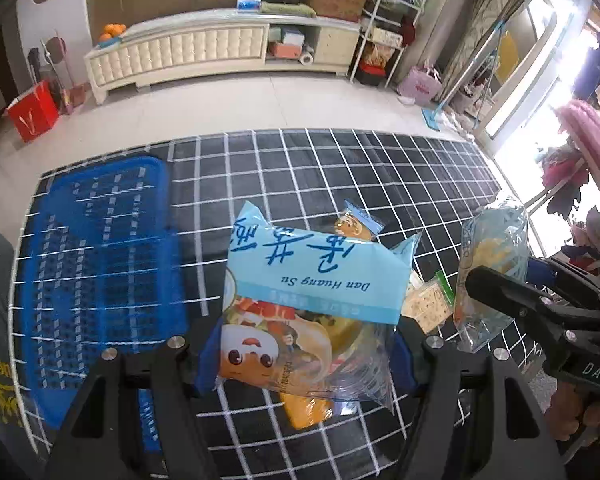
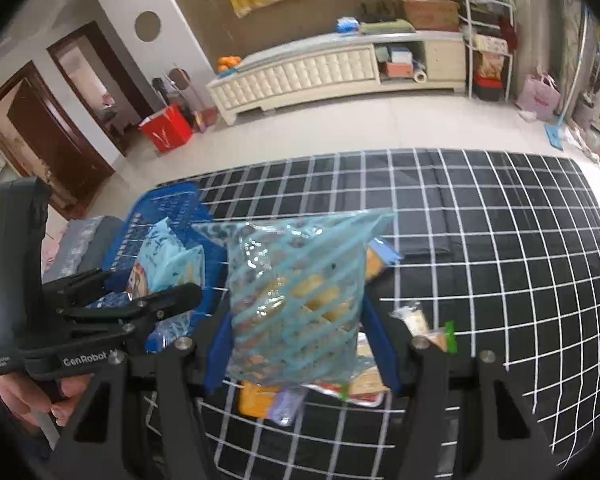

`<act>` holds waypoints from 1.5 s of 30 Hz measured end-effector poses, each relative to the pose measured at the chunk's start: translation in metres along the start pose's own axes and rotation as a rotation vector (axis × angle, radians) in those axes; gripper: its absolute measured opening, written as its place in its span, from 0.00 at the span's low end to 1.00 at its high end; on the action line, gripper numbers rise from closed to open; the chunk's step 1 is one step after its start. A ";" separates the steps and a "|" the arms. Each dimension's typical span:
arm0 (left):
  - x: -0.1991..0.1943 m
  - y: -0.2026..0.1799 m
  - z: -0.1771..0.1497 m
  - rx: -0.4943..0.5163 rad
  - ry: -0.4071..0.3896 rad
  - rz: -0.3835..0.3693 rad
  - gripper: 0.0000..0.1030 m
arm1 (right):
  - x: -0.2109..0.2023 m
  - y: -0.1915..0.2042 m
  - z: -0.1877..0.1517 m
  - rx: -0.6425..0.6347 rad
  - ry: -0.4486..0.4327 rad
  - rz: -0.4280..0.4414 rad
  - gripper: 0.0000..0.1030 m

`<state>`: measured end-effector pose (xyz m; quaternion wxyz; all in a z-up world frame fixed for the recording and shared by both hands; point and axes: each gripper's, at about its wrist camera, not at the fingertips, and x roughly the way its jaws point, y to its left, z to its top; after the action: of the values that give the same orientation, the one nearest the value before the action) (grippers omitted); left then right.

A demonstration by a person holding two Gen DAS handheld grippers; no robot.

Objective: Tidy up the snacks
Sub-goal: 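Carry the pastry packet and bread bag over the blue basket with both tools, then open the left tool to drop the pastry packet into the basket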

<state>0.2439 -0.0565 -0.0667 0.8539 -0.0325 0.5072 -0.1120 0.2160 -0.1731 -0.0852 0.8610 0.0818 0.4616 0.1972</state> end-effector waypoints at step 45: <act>0.013 0.188 0.016 -0.129 0.024 0.061 0.67 | 0.117 0.137 0.022 -0.144 0.142 0.063 0.63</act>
<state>0.2933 0.1225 -0.1019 0.8469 -0.0705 0.5244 -0.0534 0.2564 0.0009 -0.1181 0.8232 0.0200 0.5033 0.2620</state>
